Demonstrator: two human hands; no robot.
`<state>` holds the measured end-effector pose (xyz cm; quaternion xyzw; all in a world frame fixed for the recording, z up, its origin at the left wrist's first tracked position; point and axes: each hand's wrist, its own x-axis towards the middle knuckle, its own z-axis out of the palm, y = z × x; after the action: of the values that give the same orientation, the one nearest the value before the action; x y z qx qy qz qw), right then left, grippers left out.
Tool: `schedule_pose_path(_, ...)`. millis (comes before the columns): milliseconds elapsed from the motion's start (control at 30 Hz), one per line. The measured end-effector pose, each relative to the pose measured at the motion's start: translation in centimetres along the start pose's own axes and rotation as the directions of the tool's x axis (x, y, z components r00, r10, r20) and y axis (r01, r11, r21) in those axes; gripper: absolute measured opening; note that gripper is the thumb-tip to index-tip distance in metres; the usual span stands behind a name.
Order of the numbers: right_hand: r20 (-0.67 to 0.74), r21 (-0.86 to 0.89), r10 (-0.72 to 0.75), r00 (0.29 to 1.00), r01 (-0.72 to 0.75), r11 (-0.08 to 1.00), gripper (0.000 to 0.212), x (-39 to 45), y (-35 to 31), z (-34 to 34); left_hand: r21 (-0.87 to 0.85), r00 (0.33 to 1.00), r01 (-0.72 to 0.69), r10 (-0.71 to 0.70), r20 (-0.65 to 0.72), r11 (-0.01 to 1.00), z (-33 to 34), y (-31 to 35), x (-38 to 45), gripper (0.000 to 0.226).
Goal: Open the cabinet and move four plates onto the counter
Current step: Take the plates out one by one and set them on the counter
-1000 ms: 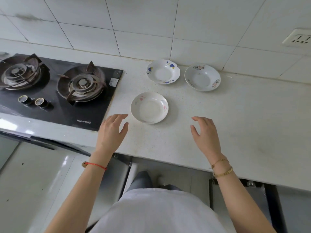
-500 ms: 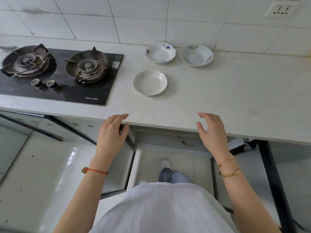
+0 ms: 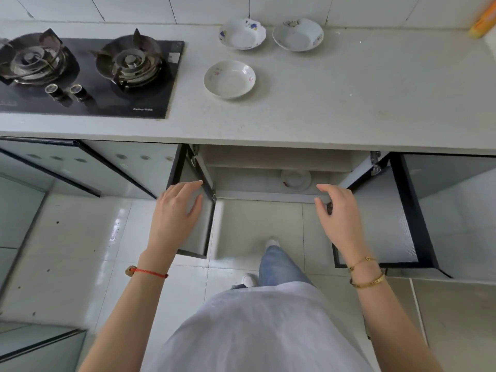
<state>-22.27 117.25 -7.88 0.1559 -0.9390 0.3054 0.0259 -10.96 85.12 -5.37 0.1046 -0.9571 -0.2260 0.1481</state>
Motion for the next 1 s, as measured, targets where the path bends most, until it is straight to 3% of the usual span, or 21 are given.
schedule_pose_path(433,-0.021,-0.007,0.066,0.998,-0.067,0.998,0.030,-5.0,6.6,-4.6,-0.029,0.997,0.018,-0.016,0.078,0.999,3.6,7.0,-3.5,0.029)
schedule_pose_path(700,0.046,-0.039,0.076,0.996,-0.074,0.996,0.032,-4.1,11.6,-6.8,-0.013,0.992,0.074,-0.072,0.106,0.997,8.0,11.5,-2.0,0.031)
schedule_pose_path(1000,0.125,-0.053,0.123,0.985,-0.117,0.992,0.032,1.0,18.1,-2.1,0.014,0.986,0.094,-0.096,0.135,0.995,17.5,11.4,1.5,0.026)
